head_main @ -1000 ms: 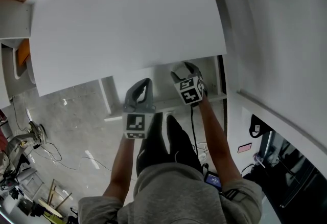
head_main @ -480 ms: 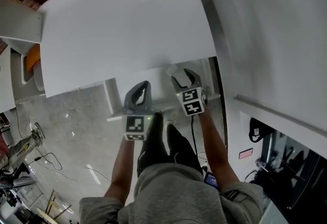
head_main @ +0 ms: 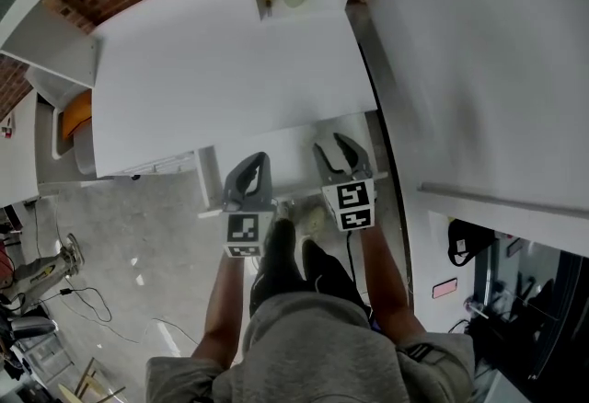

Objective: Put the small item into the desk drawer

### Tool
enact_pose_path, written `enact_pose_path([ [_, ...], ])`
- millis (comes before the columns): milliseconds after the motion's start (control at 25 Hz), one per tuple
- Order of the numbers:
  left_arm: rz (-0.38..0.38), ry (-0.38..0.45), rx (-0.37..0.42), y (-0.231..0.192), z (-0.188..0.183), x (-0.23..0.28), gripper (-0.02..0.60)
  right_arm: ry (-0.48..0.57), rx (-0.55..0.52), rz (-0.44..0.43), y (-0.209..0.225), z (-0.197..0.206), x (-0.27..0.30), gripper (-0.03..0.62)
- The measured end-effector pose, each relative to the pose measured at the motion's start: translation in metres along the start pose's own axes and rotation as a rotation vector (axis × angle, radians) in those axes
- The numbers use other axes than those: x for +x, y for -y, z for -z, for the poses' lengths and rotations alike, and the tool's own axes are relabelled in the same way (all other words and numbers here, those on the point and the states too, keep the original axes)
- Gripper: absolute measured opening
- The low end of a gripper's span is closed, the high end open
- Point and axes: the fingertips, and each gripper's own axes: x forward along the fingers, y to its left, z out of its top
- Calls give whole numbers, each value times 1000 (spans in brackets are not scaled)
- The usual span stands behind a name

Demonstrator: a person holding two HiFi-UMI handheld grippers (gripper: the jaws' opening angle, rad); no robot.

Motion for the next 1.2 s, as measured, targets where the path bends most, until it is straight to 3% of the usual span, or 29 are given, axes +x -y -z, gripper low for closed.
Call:
enact_pose_path([
  [520, -64, 125, 41, 16, -65, -57, 12, 249, -10, 41, -2, -73, -96, 121],
  [800, -72, 168, 55, 37, -89, -80, 12, 313, -28, 64, 7, -81, -141, 81],
  [1200, -69, 159, 69, 56, -81, -106, 12, 343, -44, 83, 9, -66, -177, 20],
])
